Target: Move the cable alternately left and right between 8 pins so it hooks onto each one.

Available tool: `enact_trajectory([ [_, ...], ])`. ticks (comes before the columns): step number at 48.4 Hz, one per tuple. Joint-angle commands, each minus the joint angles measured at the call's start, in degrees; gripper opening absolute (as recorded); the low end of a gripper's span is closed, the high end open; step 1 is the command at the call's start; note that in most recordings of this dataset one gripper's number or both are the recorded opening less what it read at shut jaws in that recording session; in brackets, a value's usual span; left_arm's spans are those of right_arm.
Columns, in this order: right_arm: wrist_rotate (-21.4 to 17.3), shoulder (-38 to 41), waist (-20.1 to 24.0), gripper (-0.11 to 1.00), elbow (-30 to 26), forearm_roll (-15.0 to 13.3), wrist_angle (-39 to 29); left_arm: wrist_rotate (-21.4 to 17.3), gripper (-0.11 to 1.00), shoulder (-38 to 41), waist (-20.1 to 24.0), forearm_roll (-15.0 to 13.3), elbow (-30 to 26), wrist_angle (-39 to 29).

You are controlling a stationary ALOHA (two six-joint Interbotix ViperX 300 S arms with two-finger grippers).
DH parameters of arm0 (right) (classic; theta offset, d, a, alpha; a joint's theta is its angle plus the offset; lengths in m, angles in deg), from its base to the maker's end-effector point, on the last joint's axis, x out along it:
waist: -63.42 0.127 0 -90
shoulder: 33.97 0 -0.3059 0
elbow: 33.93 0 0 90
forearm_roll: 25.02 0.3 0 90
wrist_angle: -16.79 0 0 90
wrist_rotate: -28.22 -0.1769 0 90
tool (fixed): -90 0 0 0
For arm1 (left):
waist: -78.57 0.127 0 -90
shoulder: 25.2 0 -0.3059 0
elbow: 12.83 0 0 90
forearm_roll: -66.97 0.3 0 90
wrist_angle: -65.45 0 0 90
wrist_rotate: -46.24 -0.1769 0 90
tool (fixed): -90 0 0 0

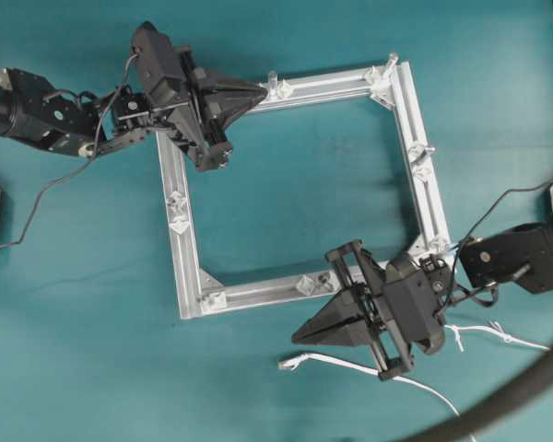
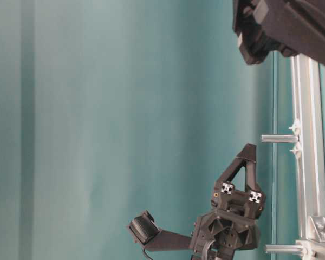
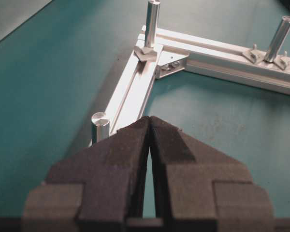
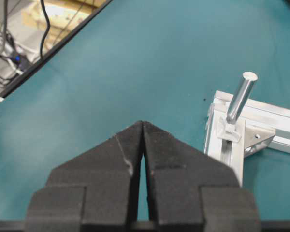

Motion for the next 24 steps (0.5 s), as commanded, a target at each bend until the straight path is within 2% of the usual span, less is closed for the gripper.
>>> enact_trajectory([
  [1, -0.4, -0.3, 0.0, 0.00, -0.6, 0.3, 0.1, -0.8, -0.01, -5.7, -0.5, 2.5, -1.1, -0.3],
  [2, -0.4, -0.3, 0.0, 0.00, -0.4, 0.3, -0.4, -1.1, -0.01, -6.6, -0.5, 2.5, -1.1, -0.4],
  [6, -0.6, -0.3, 0.4, 0.01, -0.5, 0.4, -2.9, -3.0, 0.11, -10.3, -0.6, 2.5, -1.1, -1.4],
  [18, -1.5, -2.1, 1.1, 0.01, -4.5, 0.3, -12.6, -4.6, 0.09, -22.1, -2.3, 2.5, 0.2, -11.3],
  [24, -3.3, -2.0, 1.4, 0.01, -8.2, 0.4, -20.6, -4.4, 0.10, -26.8, -3.7, 2.5, 1.8, -16.7],
])
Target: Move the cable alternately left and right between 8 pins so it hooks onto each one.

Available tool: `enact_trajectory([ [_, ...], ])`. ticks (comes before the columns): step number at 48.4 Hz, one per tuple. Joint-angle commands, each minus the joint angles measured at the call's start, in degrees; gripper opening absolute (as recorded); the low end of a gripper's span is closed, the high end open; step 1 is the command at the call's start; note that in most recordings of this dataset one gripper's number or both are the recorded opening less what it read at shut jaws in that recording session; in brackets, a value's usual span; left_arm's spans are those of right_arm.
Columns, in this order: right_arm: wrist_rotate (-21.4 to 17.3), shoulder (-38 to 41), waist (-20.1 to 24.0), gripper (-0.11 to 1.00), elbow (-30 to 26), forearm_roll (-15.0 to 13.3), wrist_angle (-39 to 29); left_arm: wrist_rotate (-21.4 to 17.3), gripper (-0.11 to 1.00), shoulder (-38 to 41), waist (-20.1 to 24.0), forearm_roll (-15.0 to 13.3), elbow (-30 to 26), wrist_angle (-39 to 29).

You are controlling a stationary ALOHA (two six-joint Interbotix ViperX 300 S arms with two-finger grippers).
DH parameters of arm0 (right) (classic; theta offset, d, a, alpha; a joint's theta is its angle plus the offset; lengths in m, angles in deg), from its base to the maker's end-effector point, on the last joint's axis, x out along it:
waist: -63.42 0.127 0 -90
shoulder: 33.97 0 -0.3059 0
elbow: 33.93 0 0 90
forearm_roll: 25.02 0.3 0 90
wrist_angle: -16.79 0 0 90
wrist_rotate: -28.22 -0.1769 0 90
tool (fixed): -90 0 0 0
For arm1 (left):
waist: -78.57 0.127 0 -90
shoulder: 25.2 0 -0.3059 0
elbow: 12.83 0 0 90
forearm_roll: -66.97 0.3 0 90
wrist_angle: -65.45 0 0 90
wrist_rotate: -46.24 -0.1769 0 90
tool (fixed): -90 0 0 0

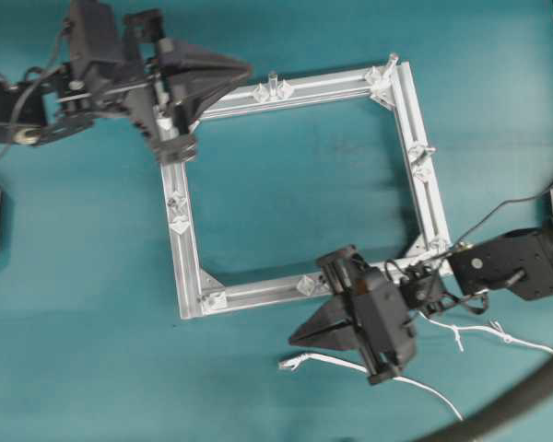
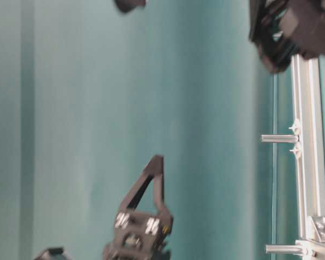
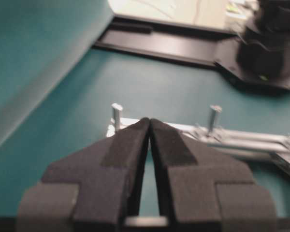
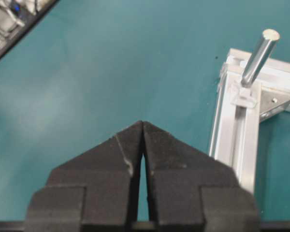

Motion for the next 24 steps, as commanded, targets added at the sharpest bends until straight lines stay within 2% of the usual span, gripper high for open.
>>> enact_trajectory([
  [1, -1.1, -1.9, 0.6, 0.01, -3.5, 0.3, -5.2, -0.3, 0.10, -4.6, -1.1, 0.3, 0.4, -3.4],
  [6, -3.5, -1.9, 0.9, 0.01, -5.7, 0.2, -11.7, -0.3, 0.13, -8.5, -1.7, 0.3, 1.8, -7.3],
  [10, -6.3, -1.8, 1.3, 0.01, -6.9, 0.2, -15.9, -0.3, 0.20, -11.8, -1.8, 0.3, 3.2, -10.4],
  [19, -12.7, -1.1, 2.5, 0.01, -8.3, -0.1, -21.4, -0.4, 0.63, -18.6, -2.2, 0.3, 6.7, -16.5],
  [22, -13.7, -0.9, 3.0, 0.01, -8.5, -0.1, -21.9, -0.4, 0.71, -20.6, -2.6, 0.3, 7.7, -17.8],
  [24, -14.1, -0.6, 3.4, 0.01, -8.6, -0.2, -21.9, -0.5, 0.72, -21.9, -2.9, 0.3, 8.5, -18.4],
])
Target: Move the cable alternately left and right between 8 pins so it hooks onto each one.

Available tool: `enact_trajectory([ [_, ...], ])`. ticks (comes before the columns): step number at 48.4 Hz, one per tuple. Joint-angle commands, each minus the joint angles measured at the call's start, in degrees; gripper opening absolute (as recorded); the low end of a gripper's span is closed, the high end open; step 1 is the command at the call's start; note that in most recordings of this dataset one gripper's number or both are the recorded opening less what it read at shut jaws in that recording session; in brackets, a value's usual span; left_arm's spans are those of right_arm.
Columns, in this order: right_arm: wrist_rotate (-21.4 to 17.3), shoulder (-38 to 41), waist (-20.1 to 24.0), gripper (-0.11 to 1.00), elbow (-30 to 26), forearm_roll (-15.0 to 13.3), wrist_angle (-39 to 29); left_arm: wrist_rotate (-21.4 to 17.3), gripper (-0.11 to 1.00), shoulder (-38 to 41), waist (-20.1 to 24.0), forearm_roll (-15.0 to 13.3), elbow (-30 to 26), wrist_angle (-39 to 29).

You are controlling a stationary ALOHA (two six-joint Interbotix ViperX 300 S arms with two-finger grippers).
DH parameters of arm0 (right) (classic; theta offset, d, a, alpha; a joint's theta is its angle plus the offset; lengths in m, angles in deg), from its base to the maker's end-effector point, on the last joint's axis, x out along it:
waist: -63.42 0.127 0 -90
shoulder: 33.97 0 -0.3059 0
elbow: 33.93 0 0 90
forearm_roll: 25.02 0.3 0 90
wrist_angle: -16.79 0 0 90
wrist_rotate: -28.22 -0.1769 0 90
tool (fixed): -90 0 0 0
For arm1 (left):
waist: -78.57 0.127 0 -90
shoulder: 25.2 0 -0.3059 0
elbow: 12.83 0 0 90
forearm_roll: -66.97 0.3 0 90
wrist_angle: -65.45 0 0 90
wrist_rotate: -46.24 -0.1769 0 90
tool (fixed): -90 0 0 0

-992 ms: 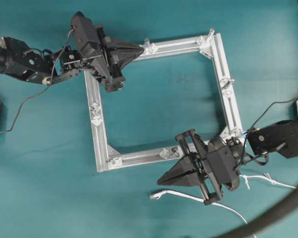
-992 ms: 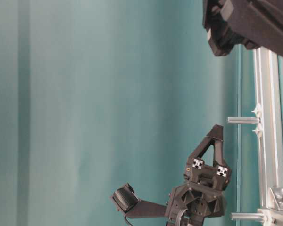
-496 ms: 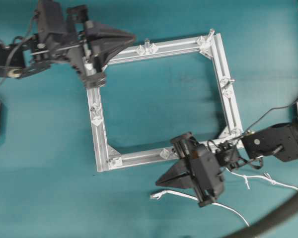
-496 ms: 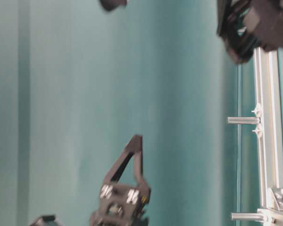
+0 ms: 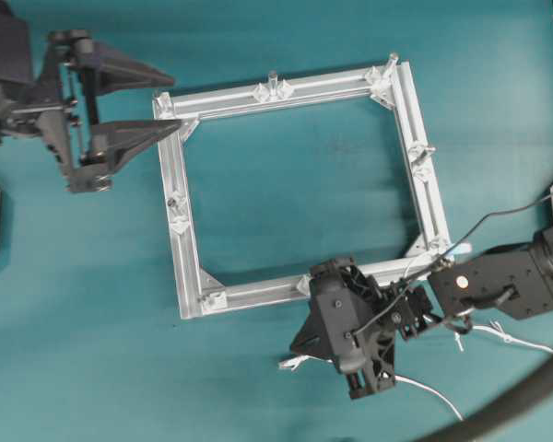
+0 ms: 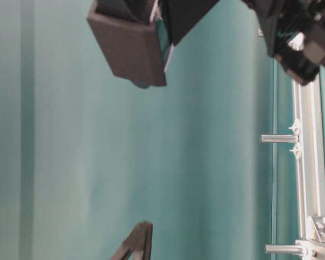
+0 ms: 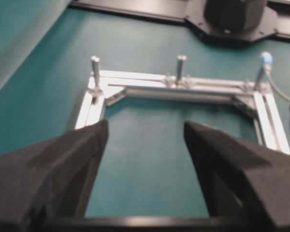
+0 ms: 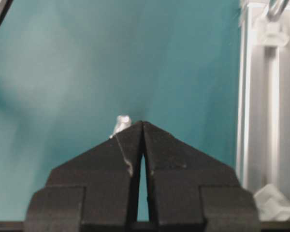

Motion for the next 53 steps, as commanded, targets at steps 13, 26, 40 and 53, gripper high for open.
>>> enact_trajectory([
  [13, -0.9, 2.3, 2.3, 0.24, -3.3, -0.2, -0.9, -0.4, 0.71, -10.5, -1.6, 0.2, 5.1, -5.4],
  [26, -0.8, 5.4, 2.3, 0.62, -4.8, -0.2, -1.9, -0.4, 0.71, -17.9, -1.8, 0.2, 8.6, -14.0],
  [40, -0.8, 7.2, 2.3, 0.62, -4.8, -0.3, -1.6, -0.4, 0.71, -27.6, -1.8, 0.3, 13.3, -15.3],
  [53, -0.8, 7.2, 2.3, 0.13, -4.8, -0.3, -1.4, -0.3, 0.71, -30.8, -1.8, 0.2, 14.3, -19.8],
])
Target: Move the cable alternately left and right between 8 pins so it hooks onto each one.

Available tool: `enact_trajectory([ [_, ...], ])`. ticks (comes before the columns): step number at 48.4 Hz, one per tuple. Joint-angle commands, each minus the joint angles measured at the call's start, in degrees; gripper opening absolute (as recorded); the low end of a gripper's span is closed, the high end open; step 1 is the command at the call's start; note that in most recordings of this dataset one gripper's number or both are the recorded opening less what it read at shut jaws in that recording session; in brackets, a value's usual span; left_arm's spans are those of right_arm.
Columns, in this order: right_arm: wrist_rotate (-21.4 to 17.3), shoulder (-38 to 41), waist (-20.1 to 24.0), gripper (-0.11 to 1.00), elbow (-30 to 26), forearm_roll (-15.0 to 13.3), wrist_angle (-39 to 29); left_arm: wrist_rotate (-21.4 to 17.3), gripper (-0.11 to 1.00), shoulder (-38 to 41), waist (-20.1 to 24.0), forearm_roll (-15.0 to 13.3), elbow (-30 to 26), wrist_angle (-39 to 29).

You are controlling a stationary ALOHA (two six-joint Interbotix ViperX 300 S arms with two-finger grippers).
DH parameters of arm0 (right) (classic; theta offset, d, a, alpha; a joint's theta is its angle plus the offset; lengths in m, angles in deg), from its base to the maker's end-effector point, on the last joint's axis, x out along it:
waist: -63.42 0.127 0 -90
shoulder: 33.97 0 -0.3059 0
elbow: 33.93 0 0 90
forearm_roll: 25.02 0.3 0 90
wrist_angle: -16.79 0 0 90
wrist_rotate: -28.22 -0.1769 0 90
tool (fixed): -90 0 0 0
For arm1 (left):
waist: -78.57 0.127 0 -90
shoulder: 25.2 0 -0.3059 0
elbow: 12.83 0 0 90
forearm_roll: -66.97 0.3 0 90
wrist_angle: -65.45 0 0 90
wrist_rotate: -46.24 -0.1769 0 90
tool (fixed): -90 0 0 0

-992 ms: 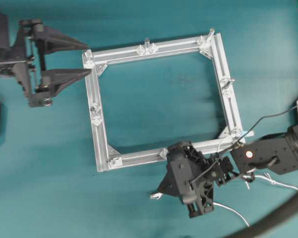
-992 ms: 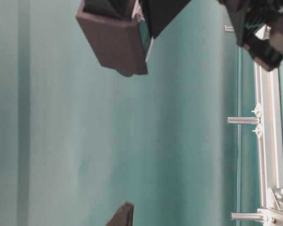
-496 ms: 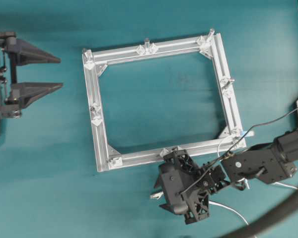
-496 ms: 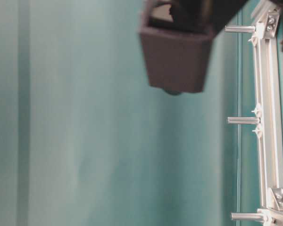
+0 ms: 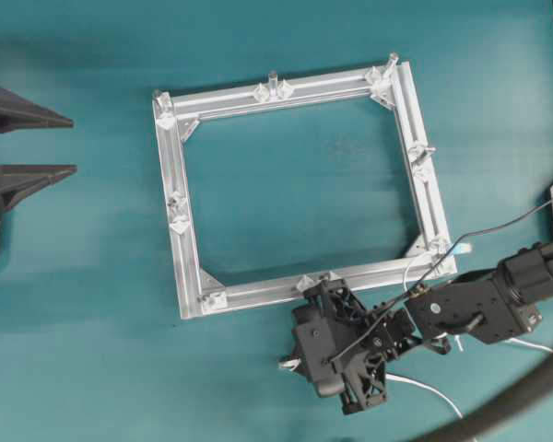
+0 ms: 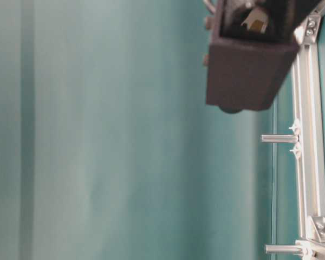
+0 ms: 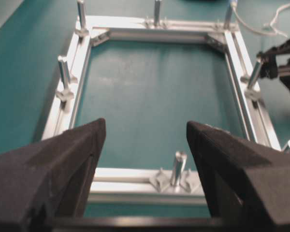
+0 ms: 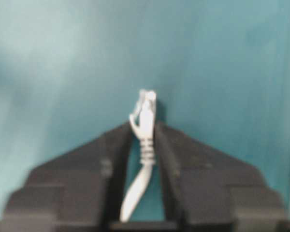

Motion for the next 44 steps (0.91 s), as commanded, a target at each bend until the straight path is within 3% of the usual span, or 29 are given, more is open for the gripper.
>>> enact_trajectory([
  [1, 0.1, -1.0, 0.1, 0.12, -1.1, 0.0, 0.4, -0.3, 0.71, 0.3, -0.1, 0.3, -0.5, -1.3],
  [12, 0.0, -6.4, 0.6, 0.12, 0.8, -0.1, -0.3, -0.4, 0.71, 0.2, -0.1, 0.3, -0.4, -1.9],
  [25, -1.1, -19.6, 1.4, 0.12, 11.0, 0.7, -3.3, -0.4, 0.71, 0.2, -0.2, 0.3, 0.9, -2.0],
  [35, -10.4, -25.0, -0.2, 0.12, 16.0, 0.8, -5.7, -0.5, 0.71, -2.2, -0.1, 0.5, 1.9, -2.0],
  [44, -19.0, -25.1, -4.9, 0.12, 13.9, 0.4, -10.0, -0.4, 0.71, -7.6, 0.0, 0.5, 3.6, -4.8],
])
